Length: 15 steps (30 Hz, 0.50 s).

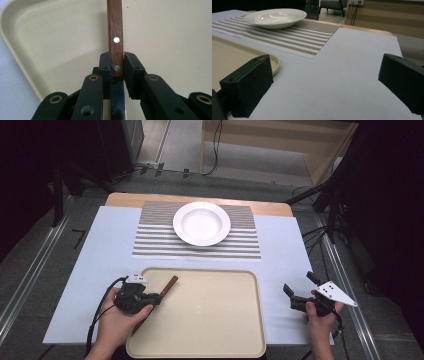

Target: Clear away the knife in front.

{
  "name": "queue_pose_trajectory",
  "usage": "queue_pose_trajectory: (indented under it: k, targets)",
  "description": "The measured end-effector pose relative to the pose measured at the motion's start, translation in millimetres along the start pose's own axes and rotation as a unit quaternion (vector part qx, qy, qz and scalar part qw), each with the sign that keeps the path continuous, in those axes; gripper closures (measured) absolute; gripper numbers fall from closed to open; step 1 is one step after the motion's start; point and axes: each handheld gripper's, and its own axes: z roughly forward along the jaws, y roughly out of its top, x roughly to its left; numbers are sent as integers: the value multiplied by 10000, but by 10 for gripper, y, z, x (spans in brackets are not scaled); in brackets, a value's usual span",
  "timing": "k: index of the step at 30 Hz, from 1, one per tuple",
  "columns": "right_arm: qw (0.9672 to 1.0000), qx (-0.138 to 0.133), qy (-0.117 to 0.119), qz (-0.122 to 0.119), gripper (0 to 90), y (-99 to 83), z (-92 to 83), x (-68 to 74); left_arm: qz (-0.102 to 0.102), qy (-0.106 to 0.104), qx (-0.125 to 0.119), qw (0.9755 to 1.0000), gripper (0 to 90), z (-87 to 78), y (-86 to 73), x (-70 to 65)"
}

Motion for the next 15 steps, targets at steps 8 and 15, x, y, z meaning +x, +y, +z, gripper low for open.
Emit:
queue_pose_trajectory:
  k: [8,15]
  targets:
    - [10000,4,2,-8,0,1,4,1,133,81,-559,9983,682,-57,42,6]
    - [10000,4,10,-26,0,1,6,3,967,18,-310,9948,895,101,170,-203]
